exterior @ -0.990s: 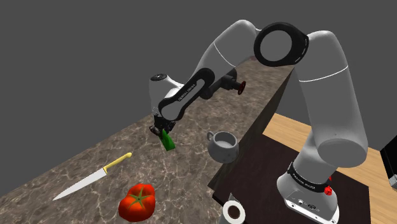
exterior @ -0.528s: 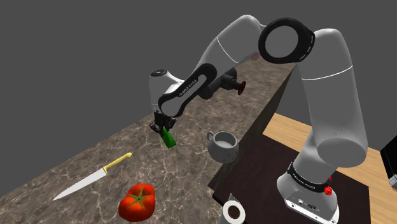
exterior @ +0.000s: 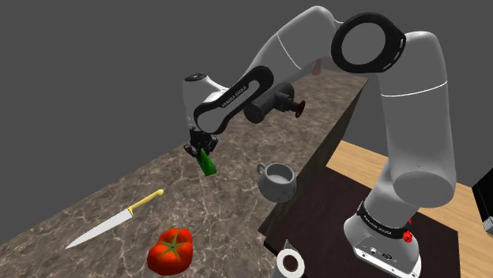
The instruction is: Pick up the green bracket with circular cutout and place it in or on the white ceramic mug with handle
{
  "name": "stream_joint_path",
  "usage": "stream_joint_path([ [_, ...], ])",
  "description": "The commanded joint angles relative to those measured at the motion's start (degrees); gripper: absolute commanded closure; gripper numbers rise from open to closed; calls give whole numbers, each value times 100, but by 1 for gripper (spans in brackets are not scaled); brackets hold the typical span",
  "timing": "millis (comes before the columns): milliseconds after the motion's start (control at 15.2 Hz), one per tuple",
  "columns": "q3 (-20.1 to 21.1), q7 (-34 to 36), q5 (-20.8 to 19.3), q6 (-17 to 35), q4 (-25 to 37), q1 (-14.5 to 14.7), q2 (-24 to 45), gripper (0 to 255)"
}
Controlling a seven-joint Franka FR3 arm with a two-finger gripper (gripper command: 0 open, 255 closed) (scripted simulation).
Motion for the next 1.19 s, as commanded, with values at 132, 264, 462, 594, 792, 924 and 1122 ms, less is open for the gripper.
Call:
stream_joint_path([
  [132, 53, -57, 83, -231, 20, -35, -216, 255],
  [264, 75, -86, 122, -346, 45, -50, -310, 255],
  [462, 106, -127, 178, -523, 92, -70, -445, 255],
  [594, 125, -154, 215, -643, 130, -83, -530, 255],
  [792, 150, -194, 267, -827, 197, -99, -652, 255],
  [924, 166, -219, 301, -951, 248, -108, -729, 255],
  [1122, 187, -255, 349, -1141, 334, -121, -837, 255],
])
